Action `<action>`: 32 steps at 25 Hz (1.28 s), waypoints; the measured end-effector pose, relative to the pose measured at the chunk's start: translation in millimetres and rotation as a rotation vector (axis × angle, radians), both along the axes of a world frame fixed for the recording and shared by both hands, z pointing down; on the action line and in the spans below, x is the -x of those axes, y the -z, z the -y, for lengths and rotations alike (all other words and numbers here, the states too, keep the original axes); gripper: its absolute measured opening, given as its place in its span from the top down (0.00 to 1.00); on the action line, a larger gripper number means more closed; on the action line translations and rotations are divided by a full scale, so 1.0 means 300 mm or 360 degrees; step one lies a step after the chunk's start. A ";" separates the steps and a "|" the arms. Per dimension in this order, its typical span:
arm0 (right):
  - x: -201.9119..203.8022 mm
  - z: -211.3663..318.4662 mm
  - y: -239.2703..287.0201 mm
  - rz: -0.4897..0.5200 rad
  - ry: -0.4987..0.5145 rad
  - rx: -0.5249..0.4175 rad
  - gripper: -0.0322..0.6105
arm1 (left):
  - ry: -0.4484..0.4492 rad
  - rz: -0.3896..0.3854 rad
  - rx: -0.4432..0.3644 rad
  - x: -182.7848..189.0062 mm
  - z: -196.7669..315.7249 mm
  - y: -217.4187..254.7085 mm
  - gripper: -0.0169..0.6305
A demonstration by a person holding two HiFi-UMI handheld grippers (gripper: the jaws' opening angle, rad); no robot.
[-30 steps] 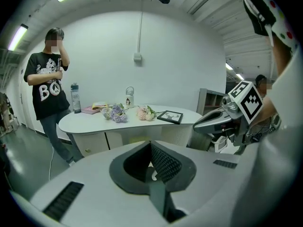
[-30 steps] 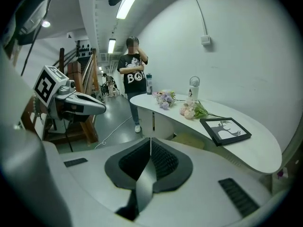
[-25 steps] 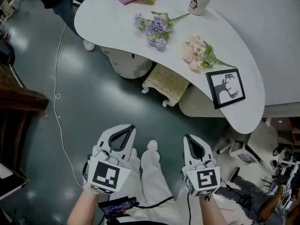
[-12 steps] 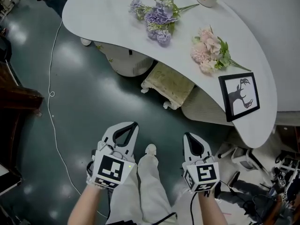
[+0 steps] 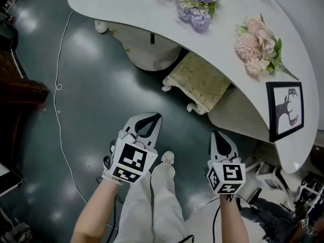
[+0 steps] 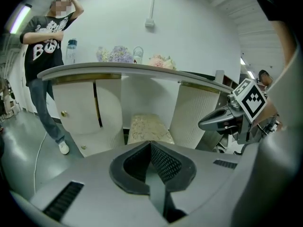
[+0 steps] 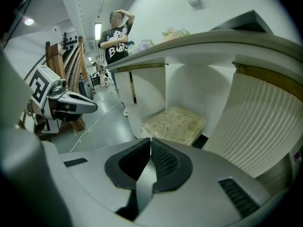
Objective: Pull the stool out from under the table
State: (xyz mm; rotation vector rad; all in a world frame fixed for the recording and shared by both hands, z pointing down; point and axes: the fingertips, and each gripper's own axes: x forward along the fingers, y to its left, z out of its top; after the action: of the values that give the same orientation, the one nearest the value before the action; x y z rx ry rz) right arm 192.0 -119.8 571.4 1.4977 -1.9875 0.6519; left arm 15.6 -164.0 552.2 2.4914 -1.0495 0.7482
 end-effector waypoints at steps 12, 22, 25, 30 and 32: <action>-0.087 0.116 -0.251 0.0113 -0.0123 0.0133 0.89 | 0.0077 -0.0062 0.0144 -0.079 0.162 -0.265 0.95; -0.136 0.216 -0.416 0.0249 -0.0202 0.0231 0.64 | 0.0112 -0.0131 0.0258 -0.138 0.278 -0.426 0.74; -0.148 0.243 -0.464 0.0258 -0.0240 0.0263 0.59 | 0.0155 -0.0157 0.0291 -0.137 0.317 -0.470 0.68; -0.189 0.286 -0.539 0.0288 -0.0330 0.0291 0.54 | 0.0134 -0.0116 0.0312 -0.158 0.399 -0.544 0.62; -0.192 0.307 -0.558 0.0305 -0.0357 0.0292 0.53 | 0.0103 -0.0084 0.0312 -0.173 0.426 -0.570 0.60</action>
State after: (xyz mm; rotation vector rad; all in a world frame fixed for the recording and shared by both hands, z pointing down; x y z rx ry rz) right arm 249.6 -212.0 738.9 1.6082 -1.8510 1.0782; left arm 67.5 -291.9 723.2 2.2883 -0.9836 0.7247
